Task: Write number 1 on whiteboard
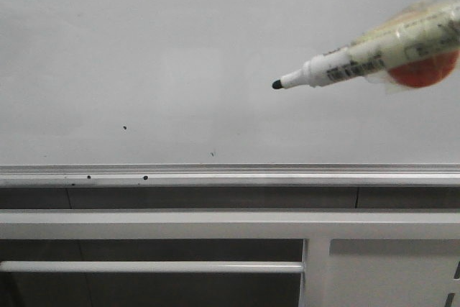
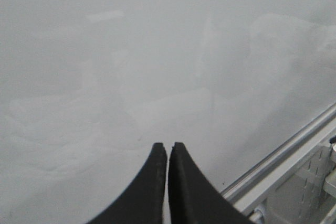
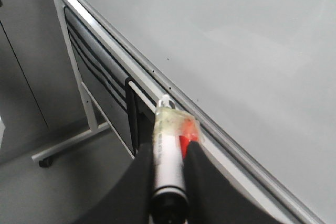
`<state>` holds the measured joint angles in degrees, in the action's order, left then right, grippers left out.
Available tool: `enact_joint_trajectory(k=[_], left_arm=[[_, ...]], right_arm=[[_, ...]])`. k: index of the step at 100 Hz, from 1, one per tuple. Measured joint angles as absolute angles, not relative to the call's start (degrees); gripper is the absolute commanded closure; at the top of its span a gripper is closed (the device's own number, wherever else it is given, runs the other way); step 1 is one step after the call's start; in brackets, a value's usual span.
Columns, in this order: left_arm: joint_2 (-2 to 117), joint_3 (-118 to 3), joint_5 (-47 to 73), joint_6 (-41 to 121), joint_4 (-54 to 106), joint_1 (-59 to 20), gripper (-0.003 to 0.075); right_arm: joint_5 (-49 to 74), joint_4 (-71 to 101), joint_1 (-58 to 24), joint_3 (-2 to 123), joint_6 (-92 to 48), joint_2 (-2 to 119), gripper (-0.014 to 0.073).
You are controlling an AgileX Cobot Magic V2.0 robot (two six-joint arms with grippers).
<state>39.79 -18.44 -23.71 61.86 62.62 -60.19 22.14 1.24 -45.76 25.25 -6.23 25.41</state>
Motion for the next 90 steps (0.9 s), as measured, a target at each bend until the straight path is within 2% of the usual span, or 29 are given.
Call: enact_joint_trajectory(k=[23,52,90], left_arm=[[39.8,-18.4,-26.6,61.9,65.0,-60.2,0.0741],[39.8,-18.4,-26.8,61.9,65.7,-60.2,0.0741],[39.8,-18.4,-27.5,61.9,65.9,-60.2,0.0741]], right_arm=[[17.7,1.1,-44.0,19.3,-4.0,22.3,0.0635],[13.5,0.7,-35.7,19.1,-3.9,22.3,0.0636],[11.1,0.0,-35.1,19.1,-3.9,22.3,0.0636]])
